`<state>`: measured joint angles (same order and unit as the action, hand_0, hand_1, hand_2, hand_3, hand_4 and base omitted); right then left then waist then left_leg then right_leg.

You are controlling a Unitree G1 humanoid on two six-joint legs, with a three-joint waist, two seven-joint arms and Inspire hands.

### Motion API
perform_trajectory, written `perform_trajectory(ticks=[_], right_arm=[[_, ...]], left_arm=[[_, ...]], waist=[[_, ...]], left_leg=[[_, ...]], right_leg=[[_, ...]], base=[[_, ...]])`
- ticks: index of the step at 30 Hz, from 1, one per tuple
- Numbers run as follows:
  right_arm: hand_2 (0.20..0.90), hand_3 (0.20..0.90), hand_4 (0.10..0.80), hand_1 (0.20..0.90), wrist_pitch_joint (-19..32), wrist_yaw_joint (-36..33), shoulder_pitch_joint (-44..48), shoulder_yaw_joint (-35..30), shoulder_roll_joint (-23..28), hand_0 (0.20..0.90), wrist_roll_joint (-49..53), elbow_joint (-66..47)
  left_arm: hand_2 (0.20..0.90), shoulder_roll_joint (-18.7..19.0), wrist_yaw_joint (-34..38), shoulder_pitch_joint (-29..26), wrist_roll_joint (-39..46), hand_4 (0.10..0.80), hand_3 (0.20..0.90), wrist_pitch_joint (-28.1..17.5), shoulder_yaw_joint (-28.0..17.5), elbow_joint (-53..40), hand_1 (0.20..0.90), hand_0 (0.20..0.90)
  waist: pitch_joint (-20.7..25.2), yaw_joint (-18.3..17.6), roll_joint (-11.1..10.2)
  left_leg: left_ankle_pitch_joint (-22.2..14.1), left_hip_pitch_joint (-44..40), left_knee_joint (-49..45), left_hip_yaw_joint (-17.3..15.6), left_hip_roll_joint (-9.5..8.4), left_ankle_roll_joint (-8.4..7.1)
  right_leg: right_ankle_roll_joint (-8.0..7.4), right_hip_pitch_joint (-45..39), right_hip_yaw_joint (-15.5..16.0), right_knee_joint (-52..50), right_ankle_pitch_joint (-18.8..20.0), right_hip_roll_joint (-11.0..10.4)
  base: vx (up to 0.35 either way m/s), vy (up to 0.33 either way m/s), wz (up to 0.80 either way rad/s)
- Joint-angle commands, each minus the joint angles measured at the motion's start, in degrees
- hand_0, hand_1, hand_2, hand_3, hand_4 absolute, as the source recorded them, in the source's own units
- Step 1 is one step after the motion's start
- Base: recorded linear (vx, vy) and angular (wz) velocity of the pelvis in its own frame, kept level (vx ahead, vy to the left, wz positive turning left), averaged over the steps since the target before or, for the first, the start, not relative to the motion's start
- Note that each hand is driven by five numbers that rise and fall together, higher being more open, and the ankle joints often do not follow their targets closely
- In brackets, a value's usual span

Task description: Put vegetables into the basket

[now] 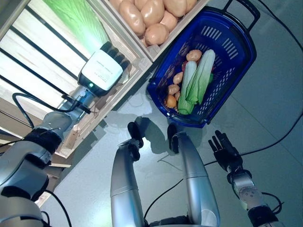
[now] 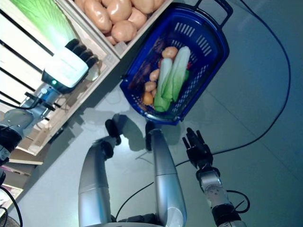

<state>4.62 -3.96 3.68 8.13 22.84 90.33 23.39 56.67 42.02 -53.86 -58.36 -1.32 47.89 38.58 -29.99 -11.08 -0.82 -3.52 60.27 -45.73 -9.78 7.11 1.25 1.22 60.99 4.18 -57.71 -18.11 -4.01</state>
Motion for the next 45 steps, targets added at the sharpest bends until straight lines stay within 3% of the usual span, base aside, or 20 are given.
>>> perform_trajectory(ticks=[1,6,10,14,18,22,27,28,30,32,34,36,38,40,42,43,45], right_arm=[[0.9,0.9,0.8,0.9,1.31,-2.05,-3.55,-0.71,3.4,0.9,-0.84,-5.65],[0.9,0.9,0.8,0.9,0.8,-1.67,-4.03,-0.9,3.49,0.9,0.29,-6.03],[0.9,0.9,0.8,0.9,1.07,0.81,-4.15,-0.57,2.91,0.9,-0.54,-6.77],[0.9,0.9,0.8,0.9,1.53,-0.34,-4.1,-0.48,1.19,0.9,-3.41,-7.77],[0.9,0.9,0.8,0.9,2.5,-1.33,-4.19,0.22,-0.11,0.9,-4.03,-7.9],[0.9,0.9,0.8,0.9,3.29,-1.55,-5.6,-0.23,-1.91,0.9,-6.27,-7.71],[0.9,0.9,0.8,0.9,4.65,-1.93,-6.41,-1.02,-3.77,0.9,-9.24,-8.2],[0.9,0.9,0.8,0.9,5.23,-1.86,-6.62,-1.31,-4.71,0.9,-11.1,-8.25],[0.9,0.9,0.8,0.9,6.55,-1.28,-6.99,-1.68,-5.91,0.9,-14.67,-8.57],[0.9,0.9,0.8,0.9,7.34,-1.03,-7.34,-1.72,-6.35,0.9,-16.38,-8.96],[0.9,0.9,0.8,0.9,8.15,-0.53,-8.65,-2.38,-7.29,0.9,-20.32,-10.33],[0.9,0.9,0.8,0.9,8.32,-0.46,-8.96,-2.59,-7.47,0.9,-22.09,-11.17],[0.9,0.9,0.8,0.9,9.49,1.13,-8.98,-2.94,-8.08,0.9,-24.34,-10.42],[0.9,0.9,0.8,0.9,9.63,4.2,-8.7,-2.99,-8.94,0.9,-22.98,-9.83],[0.9,0.9,0.8,0.9,9.5,5.65,-8.26,-3.27,-9.06,0.9,-23.13,-9.56],[0.9,0.9,0.8,0.9,9.76,6.84,-7.92,-3.29,-9.51,0.9,-24.89,-9.46],[0.9,0.9,0.8,0.9,9.91,7.03,-7.68,-3.07,-9.51,0.9,-27.88,-10.29]], left_arm=[[0.3,4.24,1.15,-0.89,0.84,0.4,0.3,2.46,-5.56,0.73,0.3,0.3],[0.3,5.2,2.66,0.15,7.03,0.4,0.3,4.12,-6.87,-1.46,0.3,0.3],[0.3,5.13,8.69,1.74,11.0,0.4,0.3,3.68,-10.14,-1.68,0.3,0.3],[0.3,5.11,13.67,4.11,10.58,0.4,0.3,-1.59,-15.05,-3.21,0.3,0.3],[0.3,4.67,16.57,7.33,11.9,0.4,0.3,-4.12,-18.71,-5.95,0.3,0.3],[0.3,3.05,18.3,15.73,18.28,0.4,0.3,-9.57,-26.1,-11.88,0.3,0.3],[0.3,-1.82,17.46,24.15,26.3,0.4,0.3,-15.44,-33.73,-18.13,0.3,0.3],[0.3,-5.39,16.73,27.14,29.72,0.4,0.3,-18.92,-36.9,-20.91,0.3,0.3],[0.3,-10.93,12.52,32.1,34.75,0.4,0.3,-24.74,-41.62,-25.69,0.3,0.3],[0.3,-13.29,10.34,34.2,36.08,0.4,0.3,-27.65,-43.1,-27.87,0.3,0.3],[0.3,-18.77,0.05,38.43,44.5,0.4,0.3,-33.8,-46.0,-34.53,0.3,0.3],[0.3,-20.91,-5.54,39.52,50.54,0.4,0.3,-35.83,-46.97,-37.81,0.3,0.3],[0.3,-24.28,-16.97,41.03,65.65,0.4,0.3,-38.53,-47.87,-42.05,0.3,0.3],[0.3,-27.07,-29.15,41.76,76.71,0.4,0.3,-37.98,-47.47,-43.83,0.3,0.3],[0.3,-28.38,-36.19,42.2,85.57,0.4,0.3,-35.95,-46.82,-45.03,0.3,0.3],[0.3,-30.94,-41.39,43.12,91.98,0.4,0.3,-33.48,-45.53,-45.76,0.3,0.3],[0.3,-32.19,-42.86,44.08,95.7,0.4,0.3,-30.58,-44.3,-46.06,0.3,0.3]], waist=[[0.19,0.27,-0.8],[0.19,0.56,-0.77],[0.19,0.98,-1.0],[0.19,1.6,-1.25],[0.21,2.23,-1.31],[3.09,3.54,-1.14],[5.4,5.49,-0.79],[6.1,6.23,-0.71],[7.07,7.25,-0.57],[7.54,7.69,-0.56],[9.12,8.65,-0.34],[9.72,8.95,-0.26],[11.2,9.78,-0.23],[12.4,10.16,-0.34],[13.3,10.37,-0.38],[14.67,10.6,-0.32],[16.08,10.86,-0.28]], left_leg=[[-10.74,-2.18,-6.69,-0.1,0.84,-0.42],[-10.67,-4.22,-5.85,-0.42,0.84,-0.62],[-10.3,-7.84,-4.31,-0.57,0.72,-0.95],[-9.1,-14.22,-0.72,-0.49,0.19,-1.8],[-7.67,-19.56,3.63,-0.44,-0.85,-2.45],[-3.56,-26.08,12.2,-0.3,-2.74,-2.81],[-1.0,-32.02,19.82,0.66,-4.82,-3.41],[-0.01,-33.8,22.4,1.3,-5.25,-3.68],[1.27,-36.65,26.32,2.06,-5.51,-4.0],[1.93,-37.78,27.99,2.63,-5.71,-4.15],[3.46,-41.14,32.53,3.22,-5.88,-4.44],[3.93,-42.5,34.19,3.43,-5.96,-4.47],[4.53,-45.13,37.21,4.06,-6.13,-4.38],[5.14,-47.51,39.99,4.29,-5.96,-4.46],[5.48,-48.98,41.45,4.64,-5.96,-4.46],[6.11,-50.35,43.37,4.84,-5.83,-4.6],[6.62,-52.35,45.45,5.44,-5.86,-4.5]], right_leg=[[-1.27,-2.83,0.58,8.09,8.35,-1.23],[-1.24,-4.83,0.76,8.2,7.65,-1.32],[-1.38,-8.44,1.0,9.36,7.29,-1.2],[-1.38,-14.96,1.32,12.79,7.52,-1.09],[-1.5,-20.4,1.6,16.65,8.1,-1.01],[-0.92,-28.02,2.7,24.91,9.95,-1.03],[-1.39,-34.23,4.69,31.91,11.11,-1.85],[-1.51,-36.94,5.63,35.26,11.77,-1.87],[-1.55,-40.58,6.65,39.28,12.41,-1.55],[-1.61,-41.91,6.99,40.66,12.67,-1.33],[-1.65,-45.69,7.95,44.13,13.01,-0.68],[-1.66,-47.38,8.33,45.67,13.19,-0.42],[-1.9,-50.52,9.01,48.54,13.76,-0.01],[-2.29,-53.05,9.68,51.11,14.53,0.1],[-2.55,-54.62,9.67,52.66,15.18,0.21],[-2.86,-56.15,10.12,54.58,16.1,0.1],[-3.37,-57.84,10.32,56.34,17.11,-0.12]], base=[[0.0,0.0,0.0],[0.002,0.006,0.0],[0.0,0.0,0.0],[0.011,0.002,0.0],[0.043,-0.023,0.07],[0.024,-0.056,0.11],[0.036,-0.047,0.15],[0.002,-0.072,0.11],[0.006,-0.086,0.16],[0.013,-0.043,0.16],[0.028,-0.041,0.1],[0.003,-0.049,0.18],[0.02,-0.082,0.16],[0.044,-0.073,0.06],[0.068,-0.066,0.1],[0.104,-0.074,0.11],[0.129,-0.066,0.07]])
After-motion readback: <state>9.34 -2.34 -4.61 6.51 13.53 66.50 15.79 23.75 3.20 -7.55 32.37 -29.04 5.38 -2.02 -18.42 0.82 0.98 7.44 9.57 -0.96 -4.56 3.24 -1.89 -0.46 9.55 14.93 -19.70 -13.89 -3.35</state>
